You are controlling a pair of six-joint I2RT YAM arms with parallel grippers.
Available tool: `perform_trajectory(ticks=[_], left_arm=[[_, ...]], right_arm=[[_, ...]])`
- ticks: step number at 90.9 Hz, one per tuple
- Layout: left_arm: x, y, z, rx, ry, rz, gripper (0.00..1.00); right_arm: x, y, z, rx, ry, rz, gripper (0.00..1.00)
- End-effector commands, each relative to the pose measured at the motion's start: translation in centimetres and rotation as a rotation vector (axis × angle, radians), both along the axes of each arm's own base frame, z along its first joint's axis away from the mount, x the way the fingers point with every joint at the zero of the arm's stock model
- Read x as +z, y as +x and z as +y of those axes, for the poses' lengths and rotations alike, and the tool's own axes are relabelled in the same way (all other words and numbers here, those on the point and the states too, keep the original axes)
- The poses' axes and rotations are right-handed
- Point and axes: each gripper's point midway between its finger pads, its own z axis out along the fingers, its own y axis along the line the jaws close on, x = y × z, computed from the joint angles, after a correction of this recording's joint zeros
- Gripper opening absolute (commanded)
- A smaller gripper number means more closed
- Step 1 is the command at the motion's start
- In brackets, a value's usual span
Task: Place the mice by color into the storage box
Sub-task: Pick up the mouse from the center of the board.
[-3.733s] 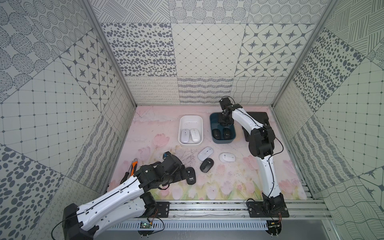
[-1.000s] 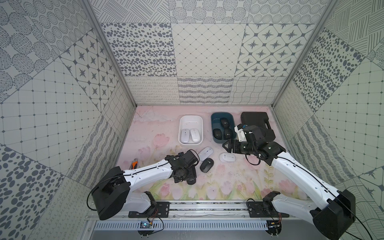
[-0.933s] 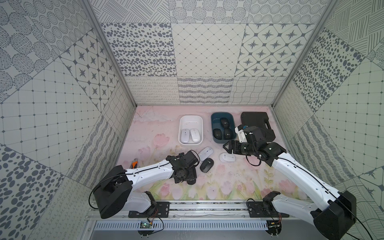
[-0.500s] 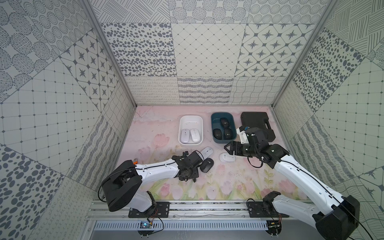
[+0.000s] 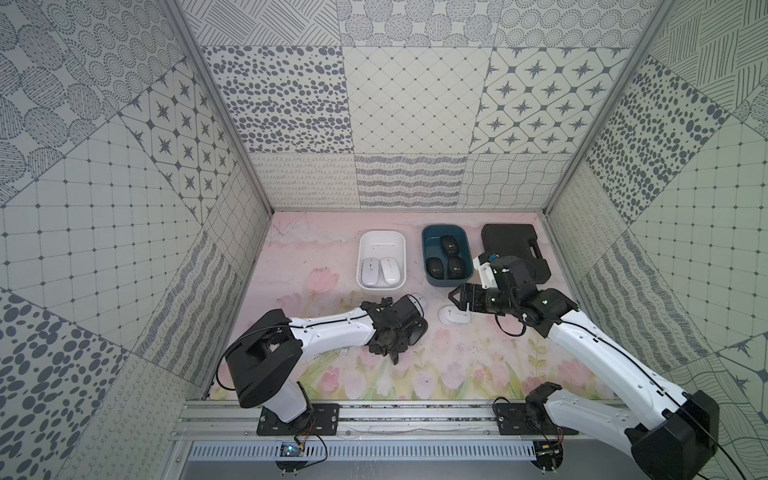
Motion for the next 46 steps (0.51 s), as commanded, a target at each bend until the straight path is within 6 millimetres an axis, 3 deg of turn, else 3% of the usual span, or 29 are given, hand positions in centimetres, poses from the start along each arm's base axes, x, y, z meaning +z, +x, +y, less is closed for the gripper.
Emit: perform_trajectory(ticks=[1,46], left_arm=[[0.3,-1.7,1.0,-0.094,0.098,0.069,0.46],[1.4,-2.2,-1.9,-0.141,0.063,0.079,0.61]], right_arm=[[-0.3,0.1,0.0,0.004,-0.009,-0.013,0.84],[-1.0,-0.1,-0.2,0.009,-0.021,-0.006,0.85]])
